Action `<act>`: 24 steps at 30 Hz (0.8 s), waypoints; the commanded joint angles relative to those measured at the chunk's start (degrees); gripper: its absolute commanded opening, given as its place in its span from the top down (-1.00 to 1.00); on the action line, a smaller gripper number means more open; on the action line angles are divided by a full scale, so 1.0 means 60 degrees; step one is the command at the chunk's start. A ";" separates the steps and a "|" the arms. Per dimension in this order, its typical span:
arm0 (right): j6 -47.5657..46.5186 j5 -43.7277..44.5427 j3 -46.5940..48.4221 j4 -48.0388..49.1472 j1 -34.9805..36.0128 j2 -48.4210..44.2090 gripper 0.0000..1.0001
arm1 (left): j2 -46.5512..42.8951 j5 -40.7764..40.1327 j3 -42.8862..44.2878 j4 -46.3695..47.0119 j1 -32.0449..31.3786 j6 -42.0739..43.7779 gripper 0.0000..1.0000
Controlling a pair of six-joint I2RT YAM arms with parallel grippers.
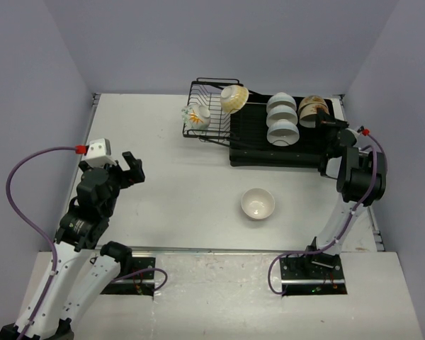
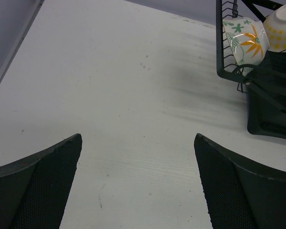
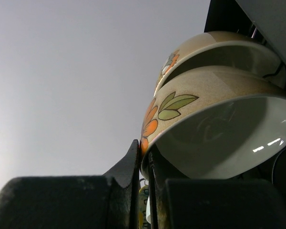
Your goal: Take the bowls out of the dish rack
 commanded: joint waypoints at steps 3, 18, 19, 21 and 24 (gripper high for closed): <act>0.0284 -0.0084 0.0033 0.2256 -0.0063 -0.0068 1.00 | 0.0077 0.0119 0.0034 0.0320 -0.0048 0.0089 -1.00; 0.1002 0.0005 -0.0129 0.4189 -0.0136 0.0195 1.00 | 0.0077 0.0265 0.0019 0.0364 -0.0048 0.0133 -1.00; 0.1060 -0.0068 -0.0070 0.4233 -0.0136 0.0239 1.00 | 0.0063 0.0265 0.0005 0.0364 -0.0048 0.0133 -1.00; 0.1061 -0.0157 0.0106 0.4263 -0.0151 0.0283 1.00 | 0.0077 0.0265 0.0019 0.0364 -0.0048 0.0133 -1.00; 0.1017 -0.0332 0.0340 0.4278 -0.0151 0.0313 1.00 | 0.0077 0.0265 0.0019 0.0378 -0.0048 0.0133 -1.00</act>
